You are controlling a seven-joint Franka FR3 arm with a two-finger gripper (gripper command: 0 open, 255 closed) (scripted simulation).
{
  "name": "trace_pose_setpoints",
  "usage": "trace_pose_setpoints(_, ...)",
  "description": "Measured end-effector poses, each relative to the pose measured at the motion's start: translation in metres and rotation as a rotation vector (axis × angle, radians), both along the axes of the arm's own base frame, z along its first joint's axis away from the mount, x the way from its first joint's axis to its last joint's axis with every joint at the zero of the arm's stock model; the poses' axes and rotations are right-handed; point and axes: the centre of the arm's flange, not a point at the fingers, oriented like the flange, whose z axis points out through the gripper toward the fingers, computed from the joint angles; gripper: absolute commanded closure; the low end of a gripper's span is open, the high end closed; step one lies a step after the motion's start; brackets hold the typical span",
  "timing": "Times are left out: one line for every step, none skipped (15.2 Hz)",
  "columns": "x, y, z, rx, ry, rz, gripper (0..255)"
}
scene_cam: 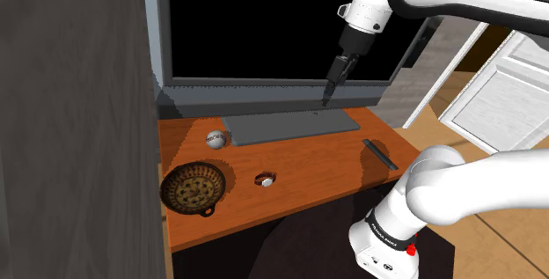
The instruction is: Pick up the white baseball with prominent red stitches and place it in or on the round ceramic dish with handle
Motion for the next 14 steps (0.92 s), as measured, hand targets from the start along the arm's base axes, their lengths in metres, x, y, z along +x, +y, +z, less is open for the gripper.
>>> trace_pose_setpoints(0.0,0.0,0.0,0.0,0.0,0.0,0)
trace_pose_setpoints(0.004,0.003,-0.004,0.0,0.0,-0.003,0)
trace_pose_setpoints(0.01,0.007,-0.01,0.001,0.0,-0.007,0)
trace_pose_setpoints(0.017,0.013,-0.018,0.001,0.0,-0.012,0)
trace_pose_setpoints(0.025,0.019,-0.028,0.001,-0.001,-0.017,0)
trace_pose_setpoints(0.028,0.023,-0.035,0.002,-0.002,-0.023,0)
trace_pose_setpoints(0.036,0.024,-0.044,0.002,-0.002,-0.028,0)
trace_pose_setpoints(0.046,0.032,-0.053,0.003,-0.004,-0.034,0)
trace_pose_setpoints(0.052,0.038,-0.064,0.003,-0.004,-0.04,0)
trace_pose_setpoints(0.065,0.042,-0.07,0.003,-0.007,-0.045,0)
trace_pose_setpoints(0.074,0.048,-0.079,0.004,-0.007,-0.051,0)
trace_pose_setpoints(0.082,0.052,-0.09,0.005,-0.008,-0.057,0)
trace_pose_setpoints(0.091,0.057,-0.099,0.005,-0.009,-0.063,0)
trace_pose_setpoints(0.1,0.062,-0.106,0.006,-0.01,-0.069,0)
